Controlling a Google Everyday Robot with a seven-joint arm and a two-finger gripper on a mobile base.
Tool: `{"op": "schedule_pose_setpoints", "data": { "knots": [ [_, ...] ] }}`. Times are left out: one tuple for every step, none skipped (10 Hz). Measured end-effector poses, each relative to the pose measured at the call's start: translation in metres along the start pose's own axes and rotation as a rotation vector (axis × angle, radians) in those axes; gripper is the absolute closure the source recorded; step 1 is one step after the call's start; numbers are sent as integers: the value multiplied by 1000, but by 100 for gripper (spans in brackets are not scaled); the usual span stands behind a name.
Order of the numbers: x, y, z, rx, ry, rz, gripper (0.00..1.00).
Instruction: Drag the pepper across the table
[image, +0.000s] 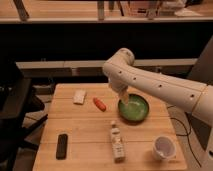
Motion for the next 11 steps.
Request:
{"op": "schedule_pose_setpoints", "data": {
  "knots": [
    [-1, -3, 1, 4, -3, -19, 20],
    [-2, -5, 3, 7, -5, -36, 20],
    [-1, -8, 5, 11, -7, -54, 20],
    [-1, -9, 7, 12, -9, -67, 20],
    [-2, -10, 11, 12, -11, -84, 20],
    [-4, -12, 16, 14, -14, -101, 20],
    [-6, -15, 18, 15, -17, -120, 20],
    [-7, -18, 21, 15, -19, -137, 20],
    [-8, -19, 24, 14, -20, -150, 20],
    [-8, -20, 28, 13, -22, -164, 20],
    [-9, -22, 32, 12, -24, -179, 20]
  ]
}}
